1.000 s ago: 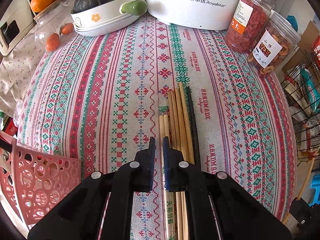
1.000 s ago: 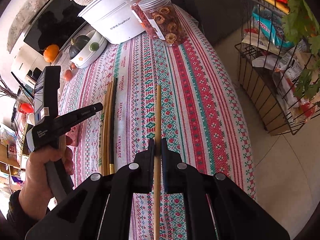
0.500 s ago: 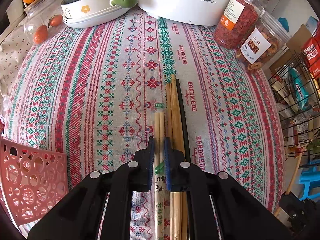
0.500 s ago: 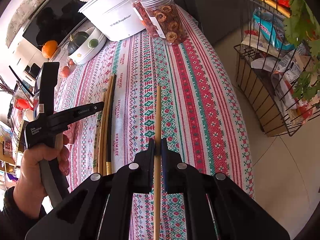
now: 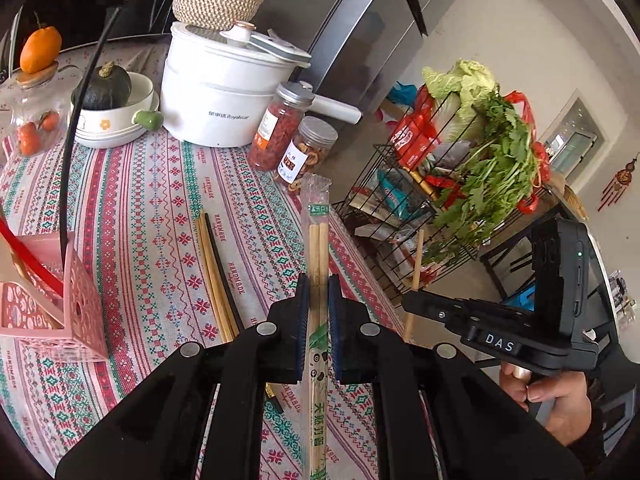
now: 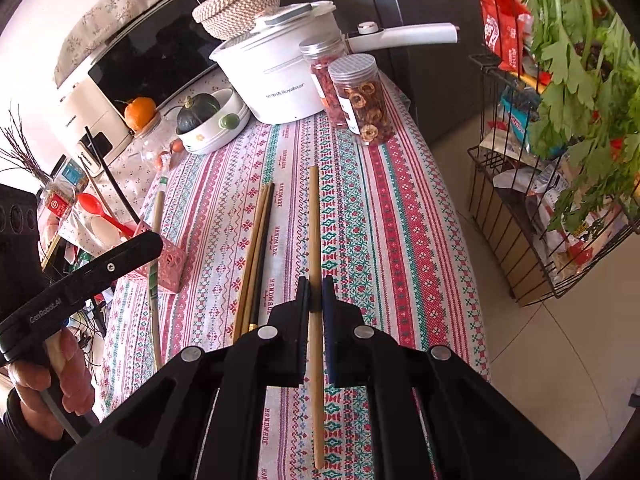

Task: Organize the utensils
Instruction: 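Grasp the paper-wrapped chopsticks with the left tool while the right tool holds its chopstick, then lower the wrapped chopsticks and wooden chopstick into the pink basket, opening both tools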

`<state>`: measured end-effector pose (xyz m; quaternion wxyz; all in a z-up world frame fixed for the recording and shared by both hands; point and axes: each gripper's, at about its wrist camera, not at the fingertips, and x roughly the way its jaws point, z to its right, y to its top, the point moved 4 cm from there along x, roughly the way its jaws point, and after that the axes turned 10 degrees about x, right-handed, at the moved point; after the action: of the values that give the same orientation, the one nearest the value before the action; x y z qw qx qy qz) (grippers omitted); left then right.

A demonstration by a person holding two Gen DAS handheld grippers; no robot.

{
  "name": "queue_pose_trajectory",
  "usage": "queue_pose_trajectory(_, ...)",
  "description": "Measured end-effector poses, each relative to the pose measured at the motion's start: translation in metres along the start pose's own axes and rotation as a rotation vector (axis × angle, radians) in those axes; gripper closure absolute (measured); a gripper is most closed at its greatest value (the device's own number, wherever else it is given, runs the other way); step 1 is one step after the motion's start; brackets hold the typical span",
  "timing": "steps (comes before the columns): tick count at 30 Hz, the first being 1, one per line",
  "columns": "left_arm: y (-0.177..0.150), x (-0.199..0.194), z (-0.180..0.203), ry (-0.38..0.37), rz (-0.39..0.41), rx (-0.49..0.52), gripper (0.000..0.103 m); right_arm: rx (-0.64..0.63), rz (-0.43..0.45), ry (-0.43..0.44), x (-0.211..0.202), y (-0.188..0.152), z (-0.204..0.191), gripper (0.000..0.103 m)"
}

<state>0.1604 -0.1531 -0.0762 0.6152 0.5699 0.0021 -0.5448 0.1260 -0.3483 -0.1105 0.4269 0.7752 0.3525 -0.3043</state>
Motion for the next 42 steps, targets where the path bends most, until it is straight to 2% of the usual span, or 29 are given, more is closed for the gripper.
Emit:
queue_pose_trajectory(2, 0.001, -0.021, 0.002, -0.029, 0.040, -0.001, 0.094, -0.010, 0.026, 0.010, -0.012, -0.002, -0.007, 0.096)
queue_pose_trajectory(5, 0.001, -0.053, 0.003, -0.032, 0.094, 0.014, 0.094, -0.023, 0.064, 0.027, -0.029, -0.003, -0.020, 0.096)
queue_pose_trajectory(11, 0.010, -0.128, -0.005, 0.031, 0.239, 0.070, 0.094, -0.068, 0.144, 0.063, -0.056, -0.004, -0.055, 0.096)
queue_pose_trajectory(16, 0.025, -0.180, -0.018, 0.158, 0.420, 0.109, 0.094, -0.102, 0.206, 0.109, -0.071, 0.003, -0.092, 0.096)
queue_pose_trajectory(18, 0.030, -0.188, -0.026, 0.241, 0.473, 0.131, 0.094, -0.114, 0.225, 0.124, -0.074, 0.006, -0.107, 0.096)
queue_pose_trajectory(22, 0.034, -0.186, -0.037, 0.419, 0.562, 0.226, 0.094, -0.130, 0.243, 0.153, -0.071, 0.012, -0.134, 0.096)
queue_pose_trajectory(27, 0.039, -0.161, -0.058, 0.533, 0.625, 0.245, 0.094, -0.149, 0.238, 0.169, -0.059, 0.014, -0.160, 0.096)
queue_pose_trajectory(34, 0.035, -0.131, -0.087, 0.589, 0.660, 0.196, 0.094, -0.159, 0.221, 0.164, -0.041, 0.016, -0.172, 0.096)
queue_pose_trajectory(42, 0.022, -0.105, -0.102, 0.627, 0.622, 0.218, 0.094, -0.166, 0.209, 0.152, -0.030, 0.017, -0.174, 0.096)
